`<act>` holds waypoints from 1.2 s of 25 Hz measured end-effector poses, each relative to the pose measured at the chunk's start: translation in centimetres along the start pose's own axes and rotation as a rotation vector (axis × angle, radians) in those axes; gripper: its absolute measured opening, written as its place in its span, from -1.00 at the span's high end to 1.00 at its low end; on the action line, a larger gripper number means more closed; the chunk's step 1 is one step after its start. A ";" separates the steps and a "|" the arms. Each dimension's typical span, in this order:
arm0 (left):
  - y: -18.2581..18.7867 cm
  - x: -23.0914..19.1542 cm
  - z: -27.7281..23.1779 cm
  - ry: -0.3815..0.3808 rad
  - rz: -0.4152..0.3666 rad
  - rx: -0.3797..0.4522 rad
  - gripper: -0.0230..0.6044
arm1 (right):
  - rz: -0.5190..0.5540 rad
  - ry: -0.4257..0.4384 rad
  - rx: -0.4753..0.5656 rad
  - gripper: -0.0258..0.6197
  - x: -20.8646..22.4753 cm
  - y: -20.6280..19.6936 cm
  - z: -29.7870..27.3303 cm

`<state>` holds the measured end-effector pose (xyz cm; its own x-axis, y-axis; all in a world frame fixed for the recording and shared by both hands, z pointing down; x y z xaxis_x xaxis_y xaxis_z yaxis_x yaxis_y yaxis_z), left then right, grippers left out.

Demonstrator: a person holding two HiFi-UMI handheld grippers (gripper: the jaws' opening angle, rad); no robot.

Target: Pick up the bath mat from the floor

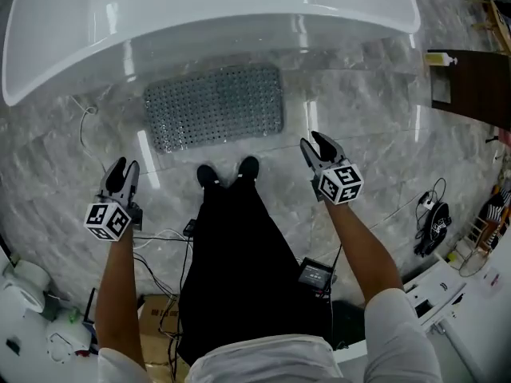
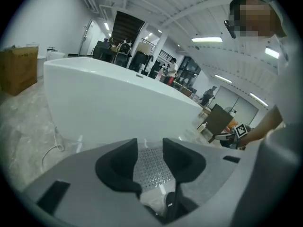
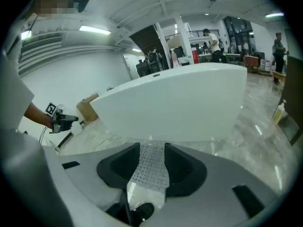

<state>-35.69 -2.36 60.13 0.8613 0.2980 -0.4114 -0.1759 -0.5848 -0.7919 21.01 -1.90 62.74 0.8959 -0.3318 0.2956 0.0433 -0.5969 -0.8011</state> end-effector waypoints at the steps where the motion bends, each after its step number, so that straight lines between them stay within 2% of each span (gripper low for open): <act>1: -1.4 -0.8 -0.6 0.012 0.012 -0.026 0.40 | -0.022 -0.020 -0.023 0.41 0.9 -1.1 -0.8; 5: -6.8 -5.0 -2.1 0.119 0.165 -0.082 0.37 | -0.091 -0.125 -0.093 0.42 3.7 -5.5 -3.8; 7: -9.1 -7.1 -2.5 0.183 0.239 -0.087 0.36 | -0.122 -0.139 -0.131 0.42 4.8 -7.5 -5.4; 9: -11.1 -8.9 -3.1 0.221 0.278 -0.113 0.31 | -0.131 -0.126 -0.166 0.42 5.6 -9.1 -7.0; 12: -13.8 -10.5 -4.9 0.233 0.278 -0.179 0.28 | -0.103 -0.048 -0.233 0.38 6.7 -11.4 -9.8; 16: -17.3 -12.0 -7.5 0.198 0.276 -0.277 0.25 | -0.099 0.010 -0.297 0.35 8.6 -14.3 -13.1; 20: -20.0 -13.6 -10.0 0.157 0.252 -0.341 0.22 | -0.150 -0.010 -0.280 0.35 11.0 -16.6 -15.5; 24: -23.8 -14.8 -12.0 0.154 0.292 -0.372 0.17 | -0.164 -0.032 -0.281 0.34 13.1 -19.1 -16.7; 30: -27.3 -17.3 -14.9 0.148 0.255 -0.431 0.15 | -0.164 -0.062 -0.276 0.31 15.8 -22.5 -19.3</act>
<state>-38.70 -2.78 95.63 0.8807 0.0141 -0.4735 -0.2031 -0.8918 -0.4043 25.66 -7.83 95.49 0.9123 -0.1748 0.3705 0.0756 -0.8170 -0.5716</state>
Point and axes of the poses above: the fingertips, and each gripper's own axes: z backward along the fingers, x to its right, y out of its top, the point moved 10 cm from there along z, backward along the fingers, and after that the axes turned 10 degrees about x, right-handed, at the moved point
